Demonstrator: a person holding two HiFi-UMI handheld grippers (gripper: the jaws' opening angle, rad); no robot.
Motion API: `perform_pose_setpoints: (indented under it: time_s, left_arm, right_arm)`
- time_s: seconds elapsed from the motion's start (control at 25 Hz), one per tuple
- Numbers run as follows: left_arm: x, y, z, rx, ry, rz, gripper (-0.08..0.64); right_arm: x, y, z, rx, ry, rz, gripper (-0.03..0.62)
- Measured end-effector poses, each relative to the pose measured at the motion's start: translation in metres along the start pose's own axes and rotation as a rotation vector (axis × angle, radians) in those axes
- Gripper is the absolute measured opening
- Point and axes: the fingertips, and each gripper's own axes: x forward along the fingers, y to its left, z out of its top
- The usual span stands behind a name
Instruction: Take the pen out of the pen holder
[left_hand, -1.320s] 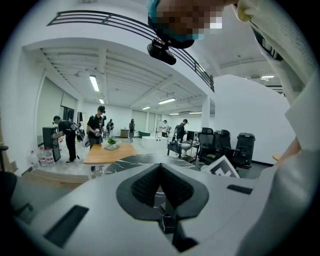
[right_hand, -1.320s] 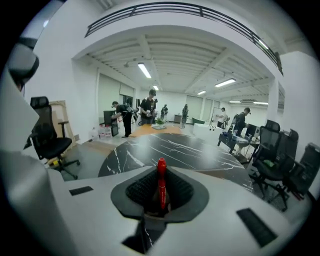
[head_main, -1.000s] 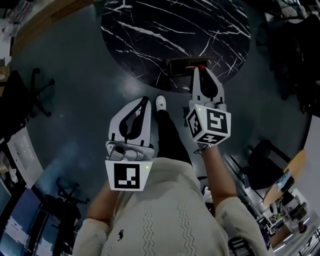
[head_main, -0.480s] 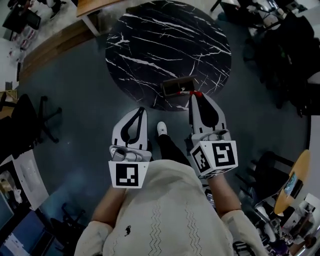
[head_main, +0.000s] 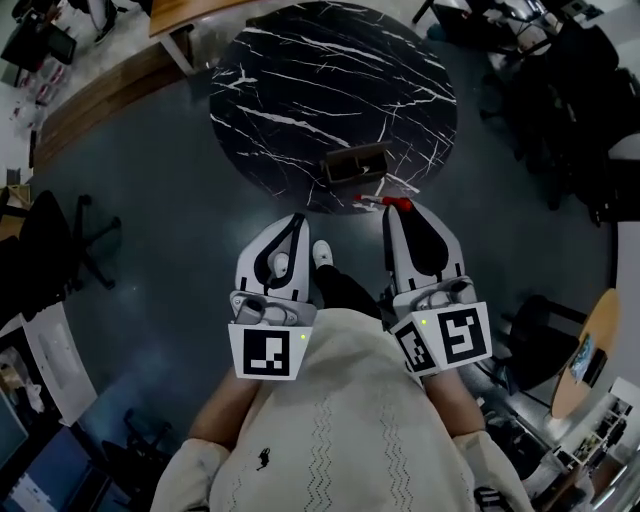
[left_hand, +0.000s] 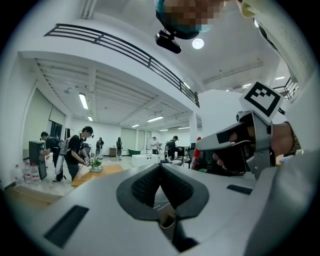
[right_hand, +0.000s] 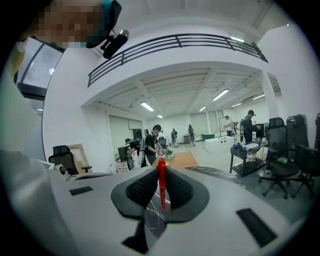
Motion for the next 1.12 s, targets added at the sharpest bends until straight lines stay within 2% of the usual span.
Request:
perform_pose_setpoints:
  time_s: [0.12, 0.28, 0.84, 1.12]
  left_arm:
    - [-0.002, 0.002, -0.003, -0.024, 0.004, 0.000, 0.012]
    - [-0.005, 0.007, -0.004, -0.010, 0.010, -0.009, 0.012]
    - [-0.031, 0.030, -0.010, -0.033, 0.013, 0.045, 0.012]
    - [-0.038, 0.044, -0.011, -0.081, 0.005, 0.062, 0.011]
  right_arm:
    - [-0.002, 0.001, -0.005, 0.034, 0.010, -0.009, 0.060]
    - [0.001, 0.007, -0.010, 0.034, 0.020, -0.009, 0.060]
    - [0.007, 0.022, -0.021, 0.040, 0.045, -0.011, 0.060]
    - [0.013, 0.025, -0.018, 0.058, 0.028, -0.011, 0.060]
